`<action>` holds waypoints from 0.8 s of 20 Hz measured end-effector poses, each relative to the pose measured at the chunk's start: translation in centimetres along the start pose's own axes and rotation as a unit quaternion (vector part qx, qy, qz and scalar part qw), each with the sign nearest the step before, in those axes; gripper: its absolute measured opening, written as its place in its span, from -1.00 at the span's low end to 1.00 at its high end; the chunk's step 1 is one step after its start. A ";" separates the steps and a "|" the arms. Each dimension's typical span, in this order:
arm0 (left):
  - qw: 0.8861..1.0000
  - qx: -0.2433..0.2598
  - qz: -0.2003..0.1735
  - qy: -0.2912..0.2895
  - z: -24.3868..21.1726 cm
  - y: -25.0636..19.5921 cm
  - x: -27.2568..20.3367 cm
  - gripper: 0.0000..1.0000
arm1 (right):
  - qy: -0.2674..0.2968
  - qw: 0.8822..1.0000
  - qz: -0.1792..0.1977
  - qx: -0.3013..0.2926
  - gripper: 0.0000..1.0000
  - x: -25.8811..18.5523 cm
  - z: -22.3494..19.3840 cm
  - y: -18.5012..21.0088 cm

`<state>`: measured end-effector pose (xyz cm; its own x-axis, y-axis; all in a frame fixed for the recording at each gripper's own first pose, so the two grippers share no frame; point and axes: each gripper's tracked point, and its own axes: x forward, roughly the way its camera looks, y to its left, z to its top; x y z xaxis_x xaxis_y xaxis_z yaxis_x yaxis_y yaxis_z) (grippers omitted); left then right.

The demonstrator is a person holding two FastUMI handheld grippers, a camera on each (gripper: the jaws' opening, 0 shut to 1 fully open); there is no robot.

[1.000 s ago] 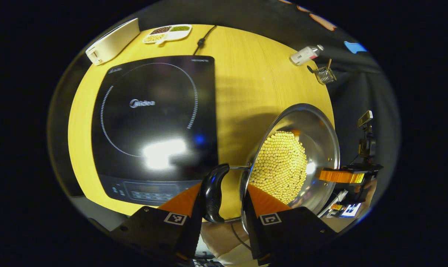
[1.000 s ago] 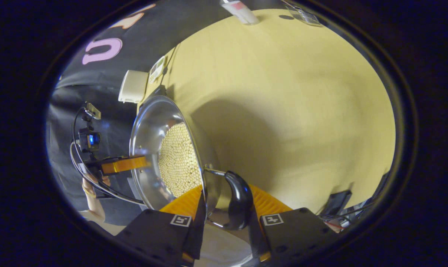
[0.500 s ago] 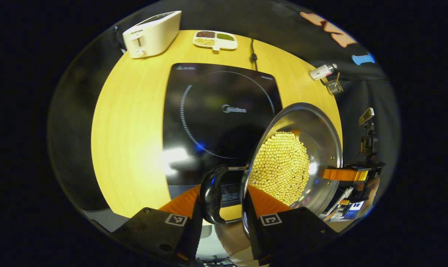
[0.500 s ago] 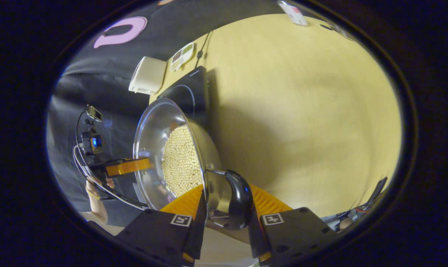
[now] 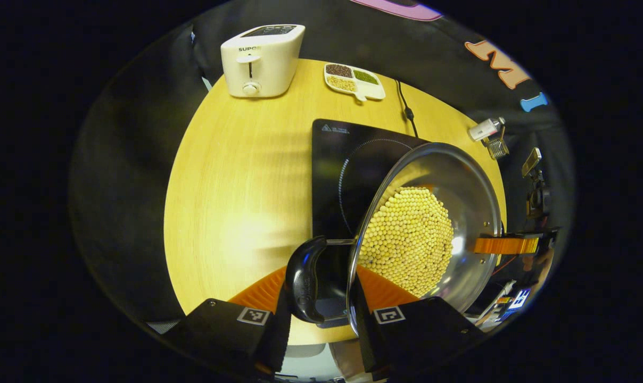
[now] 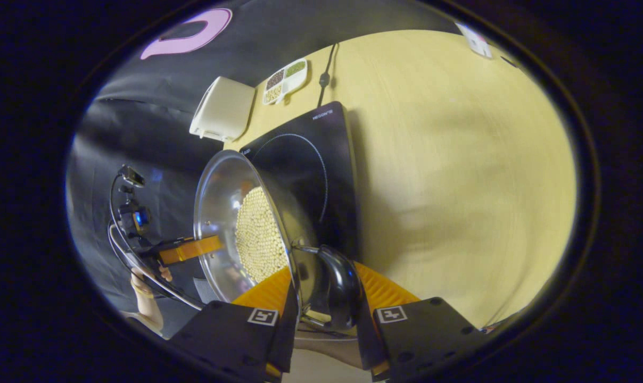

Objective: First push the handle of the pot to place it horizontally, then grasp the pot with both hands and set it on the induction cooktop.

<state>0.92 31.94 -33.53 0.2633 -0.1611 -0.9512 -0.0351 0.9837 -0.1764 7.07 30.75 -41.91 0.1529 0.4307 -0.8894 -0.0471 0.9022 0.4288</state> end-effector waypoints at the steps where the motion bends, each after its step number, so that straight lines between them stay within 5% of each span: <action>1: 1.000 0.001 0.003 -0.007 0.8 0.5 0.3 0.12 | -0.004 1.000 0.003 0.005 0.04 0.4 0.5 0.3; 7: 0.999 0.007 0.002 -0.044 3.8 0.4 2.0 0.12 | -0.045 0.998 -0.008 0.044 0.05 1.7 4.1 -0.5; 8: 0.999 0.009 0.004 -0.051 4.3 0.3 2.1 0.12 | -0.051 0.998 -0.011 0.048 -0.07 1.8 4.6 -0.7; 9: 0.998 0.014 0.005 -0.060 5.0 0.3 2.2 0.12 | -0.058 0.997 -0.012 0.051 0.07 1.8 5.0 -0.9; 10: 0.998 0.016 0.007 -0.068 5.5 0.2 2.5 0.12 | -0.065 0.996 -0.015 0.054 -0.06 2.1 5.5 -1.0; 13: 0.997 0.022 0.007 -0.080 6.4 -0.1 2.6 0.12 | -0.080 0.995 -0.017 0.054 0.08 2.2 6.5 -1.3; 16: 0.996 0.027 0.005 -0.080 6.6 -0.1 2.8 0.12 | -0.084 0.995 -0.017 0.049 -0.06 2.1 6.6 -1.4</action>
<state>8.08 31.94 -34.54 0.4135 -0.1407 -0.8996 0.0119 0.9887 -0.1492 14.01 30.23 -43.35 0.3165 0.3819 -0.8683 0.0570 0.9061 0.4193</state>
